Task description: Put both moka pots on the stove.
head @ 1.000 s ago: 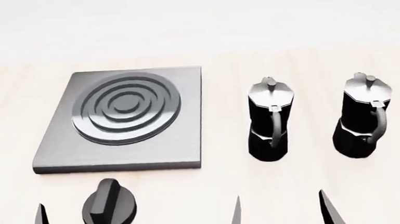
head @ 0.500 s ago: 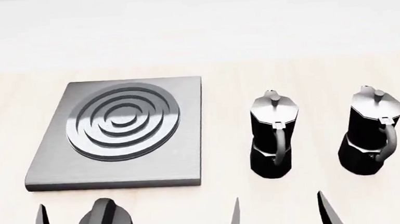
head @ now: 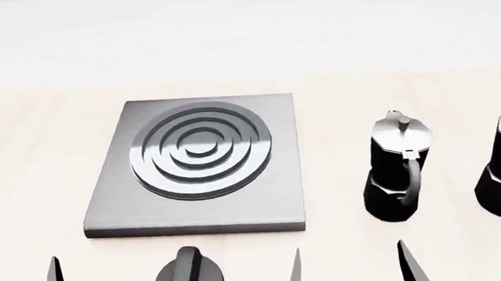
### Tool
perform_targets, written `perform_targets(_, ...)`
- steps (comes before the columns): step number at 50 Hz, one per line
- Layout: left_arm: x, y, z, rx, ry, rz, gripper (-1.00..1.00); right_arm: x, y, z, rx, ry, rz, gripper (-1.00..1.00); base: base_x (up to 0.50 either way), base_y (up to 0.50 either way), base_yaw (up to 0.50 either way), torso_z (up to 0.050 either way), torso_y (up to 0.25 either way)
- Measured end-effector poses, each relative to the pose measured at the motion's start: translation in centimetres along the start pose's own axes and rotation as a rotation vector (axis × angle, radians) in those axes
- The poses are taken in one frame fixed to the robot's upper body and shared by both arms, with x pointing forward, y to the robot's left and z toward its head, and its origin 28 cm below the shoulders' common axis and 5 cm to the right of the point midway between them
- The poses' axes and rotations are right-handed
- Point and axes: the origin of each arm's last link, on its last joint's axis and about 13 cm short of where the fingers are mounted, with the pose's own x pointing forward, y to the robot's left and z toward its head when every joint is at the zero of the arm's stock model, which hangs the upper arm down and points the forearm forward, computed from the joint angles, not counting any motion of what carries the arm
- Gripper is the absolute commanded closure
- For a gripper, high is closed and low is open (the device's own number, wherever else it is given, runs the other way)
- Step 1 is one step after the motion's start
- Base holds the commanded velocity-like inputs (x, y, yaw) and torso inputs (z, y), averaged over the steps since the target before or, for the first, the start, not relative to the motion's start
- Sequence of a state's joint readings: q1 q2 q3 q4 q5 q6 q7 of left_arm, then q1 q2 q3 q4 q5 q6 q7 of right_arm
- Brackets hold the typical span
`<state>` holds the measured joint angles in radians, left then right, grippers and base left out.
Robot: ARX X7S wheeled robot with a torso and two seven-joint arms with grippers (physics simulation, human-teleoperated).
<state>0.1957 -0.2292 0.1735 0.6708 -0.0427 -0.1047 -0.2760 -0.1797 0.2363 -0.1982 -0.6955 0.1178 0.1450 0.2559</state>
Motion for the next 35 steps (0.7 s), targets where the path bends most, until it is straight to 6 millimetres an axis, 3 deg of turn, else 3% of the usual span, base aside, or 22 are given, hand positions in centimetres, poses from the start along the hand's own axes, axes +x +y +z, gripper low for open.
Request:
perform_targets(13,0.0,0.0,0.0,0.001,0.0,-0.001,-1.0,0.0,0.0,0.0,-0.002,0.001,-0.002,-1.0,0.0,0.21,0.0,0.0,0.0)
perform_targets(35,0.0,-0.1,0.0,0.0,0.001,-0.003,-1.0,1.0,-0.5,1.1,-0.054,0.016,-0.042,-1.0,0.0,0.0,0.0,0.0,0.0)
